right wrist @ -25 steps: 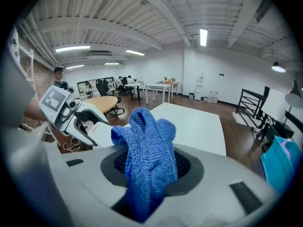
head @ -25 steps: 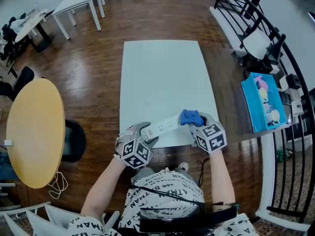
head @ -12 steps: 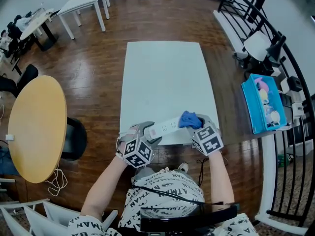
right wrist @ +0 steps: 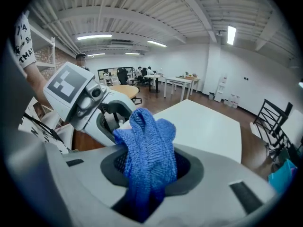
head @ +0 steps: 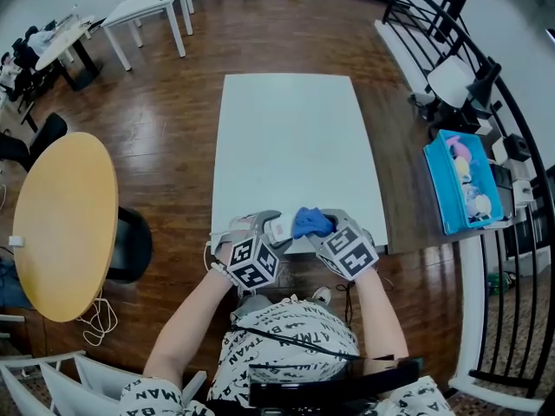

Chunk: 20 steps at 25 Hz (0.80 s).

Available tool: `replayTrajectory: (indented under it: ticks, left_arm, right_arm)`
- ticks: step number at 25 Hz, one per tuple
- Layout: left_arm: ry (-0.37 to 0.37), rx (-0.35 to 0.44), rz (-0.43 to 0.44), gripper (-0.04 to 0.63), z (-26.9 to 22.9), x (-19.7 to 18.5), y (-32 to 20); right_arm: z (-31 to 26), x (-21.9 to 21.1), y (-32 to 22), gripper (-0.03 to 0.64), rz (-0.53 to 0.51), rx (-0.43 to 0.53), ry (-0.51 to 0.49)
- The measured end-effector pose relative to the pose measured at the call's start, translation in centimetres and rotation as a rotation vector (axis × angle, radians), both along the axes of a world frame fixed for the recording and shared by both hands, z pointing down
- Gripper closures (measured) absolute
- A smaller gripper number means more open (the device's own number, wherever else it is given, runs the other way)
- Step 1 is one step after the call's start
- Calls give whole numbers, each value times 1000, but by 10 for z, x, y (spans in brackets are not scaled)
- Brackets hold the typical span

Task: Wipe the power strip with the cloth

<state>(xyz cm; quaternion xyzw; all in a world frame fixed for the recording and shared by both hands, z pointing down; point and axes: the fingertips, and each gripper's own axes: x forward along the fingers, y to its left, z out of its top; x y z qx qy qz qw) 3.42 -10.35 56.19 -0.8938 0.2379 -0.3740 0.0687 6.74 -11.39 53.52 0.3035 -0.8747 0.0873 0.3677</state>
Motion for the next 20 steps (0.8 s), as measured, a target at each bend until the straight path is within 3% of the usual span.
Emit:
replayTrajectory:
  ticks: [7,13,20]
  left_arm:
    - [3,19,19,311,-1,5,-1]
    - [19,42,36,311,-11,-1,2]
    - [4,61,49,311,-12,-2,7]
  right_arm:
    - [-10,-60,28,476,-174,-80,-73]
    - [-21,-76,32,476,-215,-151,-172]
    - [-15,-74,32,476,-244,-84,-35]
